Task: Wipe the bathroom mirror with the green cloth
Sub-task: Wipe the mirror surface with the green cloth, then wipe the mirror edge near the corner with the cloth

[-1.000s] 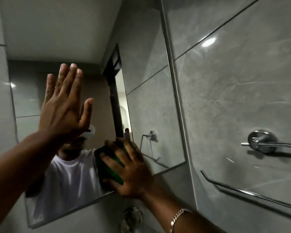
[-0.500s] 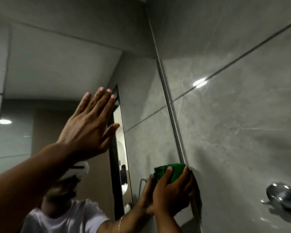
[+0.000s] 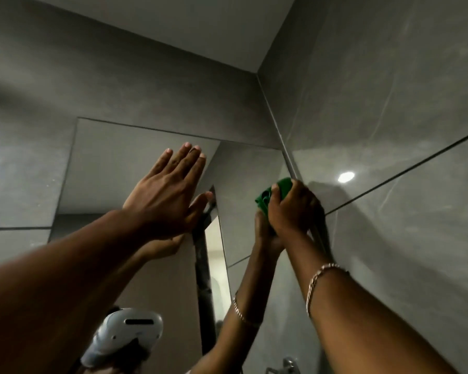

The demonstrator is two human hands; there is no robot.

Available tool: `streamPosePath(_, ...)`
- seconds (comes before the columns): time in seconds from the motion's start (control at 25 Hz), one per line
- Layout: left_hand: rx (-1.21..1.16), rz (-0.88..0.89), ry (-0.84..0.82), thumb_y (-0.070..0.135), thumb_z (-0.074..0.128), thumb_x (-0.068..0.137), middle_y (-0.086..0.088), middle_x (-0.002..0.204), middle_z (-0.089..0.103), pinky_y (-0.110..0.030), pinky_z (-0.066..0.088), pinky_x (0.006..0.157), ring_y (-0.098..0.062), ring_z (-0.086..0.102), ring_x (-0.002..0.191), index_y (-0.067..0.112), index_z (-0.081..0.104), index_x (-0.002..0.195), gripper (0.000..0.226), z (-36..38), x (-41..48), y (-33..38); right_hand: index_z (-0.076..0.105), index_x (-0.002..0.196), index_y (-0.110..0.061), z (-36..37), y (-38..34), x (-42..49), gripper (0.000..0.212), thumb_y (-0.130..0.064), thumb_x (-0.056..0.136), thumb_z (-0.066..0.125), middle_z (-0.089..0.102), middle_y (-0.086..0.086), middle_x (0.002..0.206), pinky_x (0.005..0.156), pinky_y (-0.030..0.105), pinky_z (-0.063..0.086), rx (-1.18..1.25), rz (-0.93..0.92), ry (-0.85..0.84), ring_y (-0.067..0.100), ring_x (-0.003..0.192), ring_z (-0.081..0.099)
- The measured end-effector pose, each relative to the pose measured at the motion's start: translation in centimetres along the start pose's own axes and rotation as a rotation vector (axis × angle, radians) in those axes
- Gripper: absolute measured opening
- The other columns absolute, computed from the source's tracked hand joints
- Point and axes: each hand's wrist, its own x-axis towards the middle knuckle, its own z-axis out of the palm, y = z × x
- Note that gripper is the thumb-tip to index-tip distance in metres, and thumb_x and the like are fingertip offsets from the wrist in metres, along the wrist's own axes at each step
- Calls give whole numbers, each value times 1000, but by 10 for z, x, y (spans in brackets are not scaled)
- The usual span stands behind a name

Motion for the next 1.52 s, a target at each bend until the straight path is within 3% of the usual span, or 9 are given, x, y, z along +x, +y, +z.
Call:
streamPosePath(0.24,31,-12,25,55,13,91,-11,161,10,-37,0,122,-21,0,149,10,11,150,74,-7,-36,-38,38,141,-19,-2,-15,-12,60,-53,92,45,39,12,149,110,48,31,78,-358,-159,35,136,34)
streamPosePath(0.44,-117,-109,-23,49,20,91,-14,160,17,-41,9,123,-24,4,150,6,19,149,72,-23,-100,-22,31,143,-26,-20,-44,-155,60,-54,90,38,29,3,158,117,46,23,144,-663,-334,31,145,21)
streamPosePath(0.6,-372,-210,0,30,41,90,-17,151,38,-45,35,114,-29,29,144,2,38,141,59,-56,-169,18,24,148,-22,-45,-53,-271,62,-40,93,47,31,6,157,117,50,28,255,-859,-499,32,146,24)
streamPosePath(0.76,-619,-592,73,20,51,82,-5,136,52,-44,49,101,-22,53,124,10,49,132,51,-104,-266,52,28,148,-12,-72,-68,-351,62,-28,95,56,32,15,157,117,51,29,393,-943,-618,32,150,20)
streamPosePath(0.96,-874,-1176,209,13,60,87,-6,107,68,-21,55,79,-15,68,96,9,58,117,30,-171,-344,78,28,145,-8,-129,-116,-420,64,-25,90,56,25,20,157,118,47,30,800,-638,-655,29,148,25)
streamPosePath(1.16,-910,-1518,241,3,66,82,-9,94,72,-28,58,77,-17,70,87,9,63,102,22,-267,-441,91,21,149,-9,-217,-150,-524,88,-20,78,73,27,16,157,119,46,29,964,-394,-1012,26,148,26)
streamPosePath(1.36,-907,-1768,10,3,67,80,-10,95,71,-35,57,82,-22,68,89,7,62,106,26,-337,-564,86,36,139,-23,-302,-168,-644,79,-27,71,76,51,-15,134,95,17,50,854,635,-1456,-2,121,53)
streamPosePath(1.44,-874,-1913,-122,0,67,80,-11,96,70,-35,56,83,-22,66,87,4,62,107,28,-361,-629,88,55,121,-12,-325,-174,-707,57,-11,70,79,69,1,113,78,24,59,714,948,-1579,17,99,68)
streamPosePath(1.52,-841,-2021,-217,-3,66,79,-12,93,68,-34,54,84,-20,65,85,1,62,106,27,-376,-681,98,59,118,-3,-339,-171,-755,50,2,71,78,72,17,111,78,32,59,557,1118,-1606,25,92,69)
